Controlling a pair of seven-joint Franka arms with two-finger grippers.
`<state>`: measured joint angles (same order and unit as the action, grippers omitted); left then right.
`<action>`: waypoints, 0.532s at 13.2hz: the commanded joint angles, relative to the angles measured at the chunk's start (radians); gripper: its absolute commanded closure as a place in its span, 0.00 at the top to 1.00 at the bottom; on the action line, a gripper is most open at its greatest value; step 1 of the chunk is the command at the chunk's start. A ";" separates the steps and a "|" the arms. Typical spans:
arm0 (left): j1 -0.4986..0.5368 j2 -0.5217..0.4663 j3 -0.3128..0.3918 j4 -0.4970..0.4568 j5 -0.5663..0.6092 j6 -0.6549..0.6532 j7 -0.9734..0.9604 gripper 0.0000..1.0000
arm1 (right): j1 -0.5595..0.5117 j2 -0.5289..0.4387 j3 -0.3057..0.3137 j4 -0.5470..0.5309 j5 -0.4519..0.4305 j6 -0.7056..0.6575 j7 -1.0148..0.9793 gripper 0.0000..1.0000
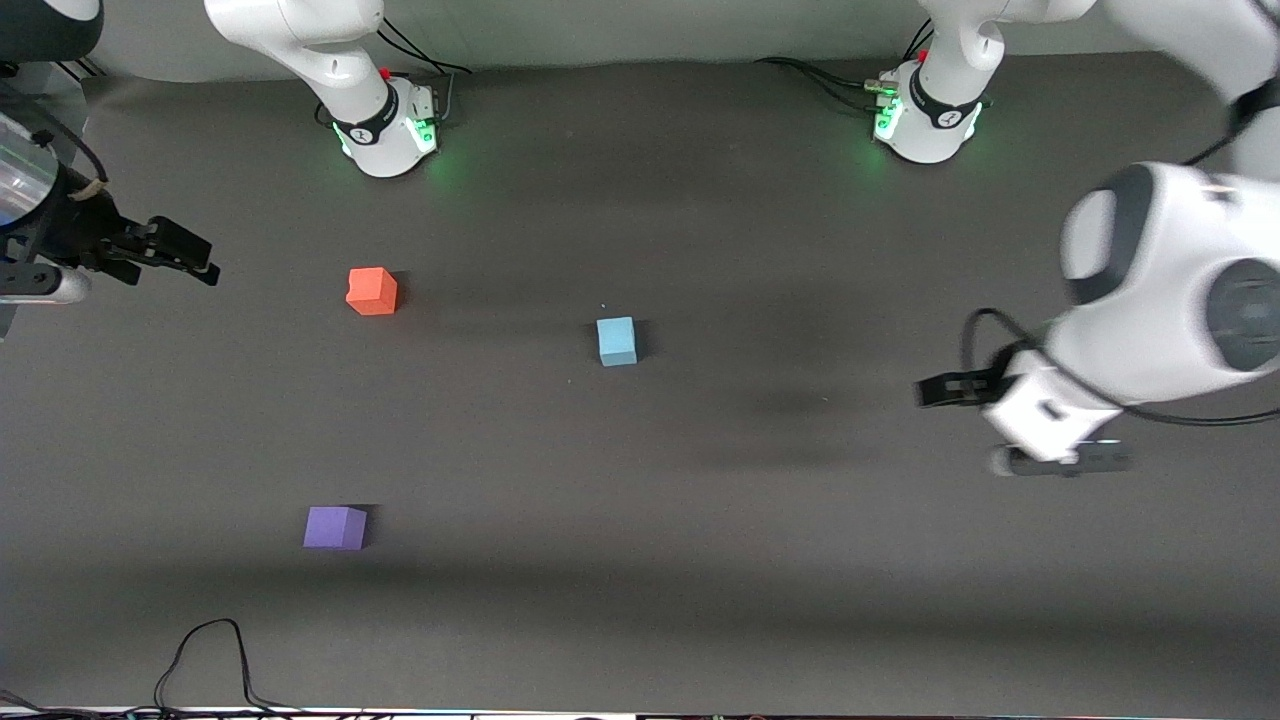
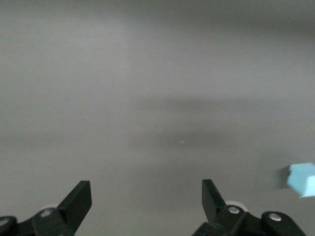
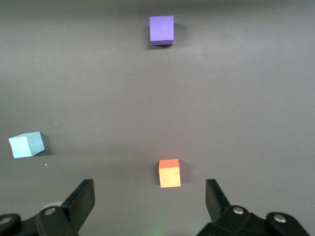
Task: Place blue block between orange and purple blocks
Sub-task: 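Retract the left gripper while the right gripper reaches the blue block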
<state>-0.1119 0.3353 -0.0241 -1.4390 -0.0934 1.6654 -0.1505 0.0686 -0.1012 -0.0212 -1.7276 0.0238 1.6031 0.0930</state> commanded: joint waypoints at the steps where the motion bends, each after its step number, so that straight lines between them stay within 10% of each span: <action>1: 0.075 -0.145 -0.010 -0.132 0.035 0.002 0.115 1.00 | 0.066 0.001 -0.005 0.002 0.008 -0.008 0.011 1.00; 7: 0.120 -0.311 -0.008 -0.238 0.087 0.011 0.149 1.00 | 0.334 0.122 -0.005 0.003 0.119 0.075 0.285 1.00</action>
<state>0.0033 0.0950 -0.0235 -1.6097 -0.0307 1.6616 -0.0167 0.3444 -0.0345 -0.0150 -1.7335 0.0854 1.6281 0.3043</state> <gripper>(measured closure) 0.000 0.000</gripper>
